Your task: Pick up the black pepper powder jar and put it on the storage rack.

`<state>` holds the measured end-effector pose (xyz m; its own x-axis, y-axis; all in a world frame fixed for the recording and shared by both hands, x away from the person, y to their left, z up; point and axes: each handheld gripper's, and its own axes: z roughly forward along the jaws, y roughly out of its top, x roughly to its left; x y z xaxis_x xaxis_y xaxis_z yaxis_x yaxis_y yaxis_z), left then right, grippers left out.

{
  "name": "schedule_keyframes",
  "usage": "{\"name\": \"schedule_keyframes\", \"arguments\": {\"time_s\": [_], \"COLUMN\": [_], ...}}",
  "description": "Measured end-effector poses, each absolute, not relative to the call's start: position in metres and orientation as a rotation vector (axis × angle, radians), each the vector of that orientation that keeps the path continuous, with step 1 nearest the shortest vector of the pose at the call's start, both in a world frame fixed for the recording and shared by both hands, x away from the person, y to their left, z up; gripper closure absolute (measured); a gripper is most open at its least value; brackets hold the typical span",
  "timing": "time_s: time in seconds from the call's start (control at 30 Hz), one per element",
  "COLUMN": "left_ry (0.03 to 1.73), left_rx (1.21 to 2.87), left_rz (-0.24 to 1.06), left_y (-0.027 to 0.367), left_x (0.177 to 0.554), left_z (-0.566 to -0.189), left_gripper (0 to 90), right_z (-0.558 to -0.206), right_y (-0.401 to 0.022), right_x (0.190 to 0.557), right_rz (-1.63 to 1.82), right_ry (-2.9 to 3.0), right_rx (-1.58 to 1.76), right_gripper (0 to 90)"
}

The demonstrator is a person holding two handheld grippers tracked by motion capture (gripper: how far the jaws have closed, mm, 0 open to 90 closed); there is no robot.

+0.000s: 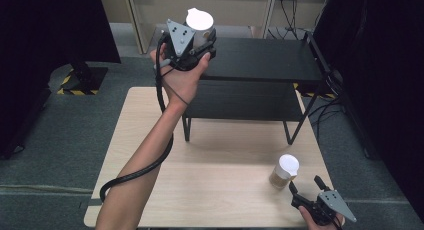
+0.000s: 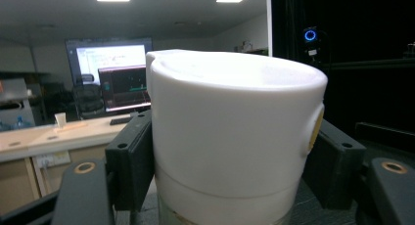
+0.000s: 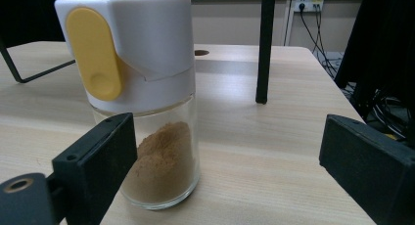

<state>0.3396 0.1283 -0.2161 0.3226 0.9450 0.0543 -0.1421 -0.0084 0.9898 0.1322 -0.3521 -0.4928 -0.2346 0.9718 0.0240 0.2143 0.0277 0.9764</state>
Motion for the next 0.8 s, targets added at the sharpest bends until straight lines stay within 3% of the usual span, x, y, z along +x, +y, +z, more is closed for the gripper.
{"name": "schedule_keyframes", "arguments": {"time_s": [0.8], "left_ry": [0.975], "left_rx": [1.281], "left_rz": [1.022], "left_y": [0.123], "left_x": [0.36], "left_z": [-0.213], "left_gripper": [29.7], "right_z": [-0.493], "right_y": [-0.352], "right_x": [0.132], "right_rz": [1.271], "right_ry": [1.554], "right_rx": [1.238], "right_gripper": [7.5]}}
